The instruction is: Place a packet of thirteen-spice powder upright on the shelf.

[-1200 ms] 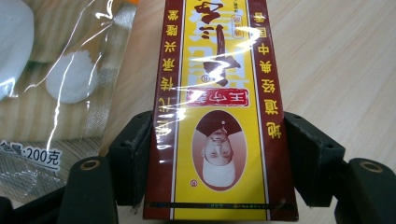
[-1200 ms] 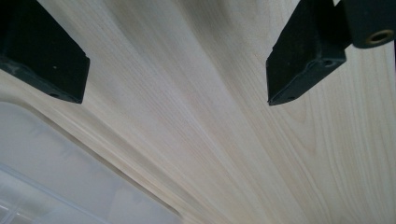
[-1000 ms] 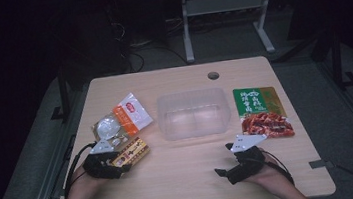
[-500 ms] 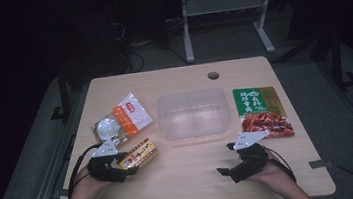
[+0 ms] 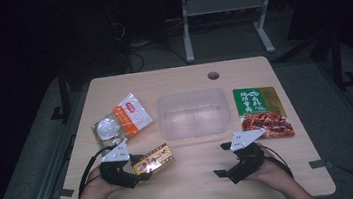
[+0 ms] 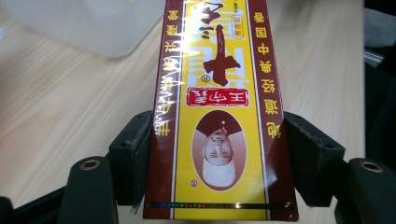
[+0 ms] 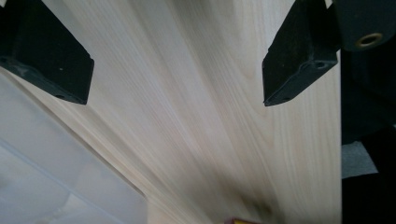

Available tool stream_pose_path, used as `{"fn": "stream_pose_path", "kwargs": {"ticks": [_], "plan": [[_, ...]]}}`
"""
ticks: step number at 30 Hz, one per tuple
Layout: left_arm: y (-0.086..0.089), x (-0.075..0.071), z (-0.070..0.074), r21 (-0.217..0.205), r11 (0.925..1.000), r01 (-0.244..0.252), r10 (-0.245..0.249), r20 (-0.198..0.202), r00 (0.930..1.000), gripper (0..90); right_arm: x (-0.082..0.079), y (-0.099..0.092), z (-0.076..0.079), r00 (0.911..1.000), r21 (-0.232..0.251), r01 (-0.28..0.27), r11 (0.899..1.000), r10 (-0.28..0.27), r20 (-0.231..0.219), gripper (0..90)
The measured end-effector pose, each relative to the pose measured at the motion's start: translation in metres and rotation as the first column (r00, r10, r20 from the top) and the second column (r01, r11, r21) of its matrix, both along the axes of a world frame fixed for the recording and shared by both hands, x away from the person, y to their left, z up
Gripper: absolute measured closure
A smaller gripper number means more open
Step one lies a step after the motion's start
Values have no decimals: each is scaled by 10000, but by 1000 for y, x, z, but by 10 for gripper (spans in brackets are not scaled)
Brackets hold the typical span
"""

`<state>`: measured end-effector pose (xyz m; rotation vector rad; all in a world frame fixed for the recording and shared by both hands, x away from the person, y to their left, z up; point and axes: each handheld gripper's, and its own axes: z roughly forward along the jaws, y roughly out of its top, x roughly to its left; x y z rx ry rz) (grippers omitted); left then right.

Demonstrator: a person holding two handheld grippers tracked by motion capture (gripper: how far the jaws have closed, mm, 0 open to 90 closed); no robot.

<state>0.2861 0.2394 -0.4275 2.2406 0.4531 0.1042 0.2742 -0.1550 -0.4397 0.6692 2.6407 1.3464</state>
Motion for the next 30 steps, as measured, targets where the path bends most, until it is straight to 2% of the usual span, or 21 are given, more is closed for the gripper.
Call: {"fn": "stream_pose_path", "kwargs": {"ticks": [2, 3, 6, 8, 9, 10, 11, 13, 14, 16, 18, 21, 24, 26, 27, 29, 30], "plan": [[-3, 0, 1, 1, 9999, 143, -143, -1, 9999, 319, 1, 1, 1, 9999, 115, -132, 9998, 131, 73, 87], [-7, 0, 1, -66, 9992, 384, -384, 35, 9993, 319, 2, 3, 3, 9995, 207, -289, 9994, 286, 144, 87], [-14, 1, 2, -87, 9977, 678, -677, 108, 9976, 319, 3, 7, 4, 9985, 148, -499, 9986, 495, 223, 90], [-16, 2, 3, -144, 9965, 828, -826, 125, 9965, 319, 3, 7, 4, 9982, 253, -583, 9980, 578, 186, 91], [-21, 3, 3, -215, 9938, 1095, -1093, 114, 9939, 319, 6, 9, 5, 9961, 314, -886, 9956, 885, 49, 91], [-21, 3, 3, -215, 9938, 1095, -1093, 114, 9939, 319, 6, 9, 5, 9961, 314, -886, 9956, 885, 49, 91], [-24, 4, 4, -221, 9912, 1302, -1300, 135, 9914, 319, 9, 12, 8, 9930, 347, -1177, 9924, 1176, 40, 91], [-32, 6, 5, -185, 9855, 1686, -1682, 213, 9855, 318, 11, 15, 11, 9900, 419, -1411, 9891, 1409, 73, 92], [-34, 7, 6, -168, 9840, 1776, -1771, 269, 9838, 319, 12, 16, 12, 9875, 517, -1574, 9862, 1566, 188, 92], [-39, 9, 7, -220, 9799, 1983, -1978, 245, 9799, 318, 15, 19, 15, 9829, 631, -1844, 9808, 1838, 145, 92], [-41, 10, 8, -247, 9787, 2039, -2034, 216, 9789, 319, 16, 20, 16, 9812, 647, -1929, 9791, 1919, 204, 92], [-47, 11, 8, -367, 9737, 2248, -2242, 213, 9743, 319, 23, 23, 17, 9721, 1070, -2346, 9662, 2337, 209, 93], [-51, 10, 7, -480, 9695, 2404, -2399, 169, 9707, 318, 22, 24, 16, 9692, 1065, -2458, 9634, 2456, 156, 93], [-57, 8, 6, -619, 9626, 2638, -2636, 114, 9646, 318, 20, 25, 17, 9641, 1140, -2653, 9574, 2648, 198, 94], [-59, 8, 6, -704, 9597, 2721, -2722, 82, 9622, 318, 20, 26, 17, 9618, 1156, -2735, 9549, 2723, 267, 124], [-61, 7, 6, -751, 9577, 2779, -2782, 65, 9605, 318, 19, 26, 18, 9613, 1188, -2755, 9539, 2742, 271, 137], [-62, 6, 6, -788, 9542, 2885, -2888, 73, 9574, 318, 18, 27, 18, 9591, 1231, -2831, 9512, 2811, 336, 137]]}}
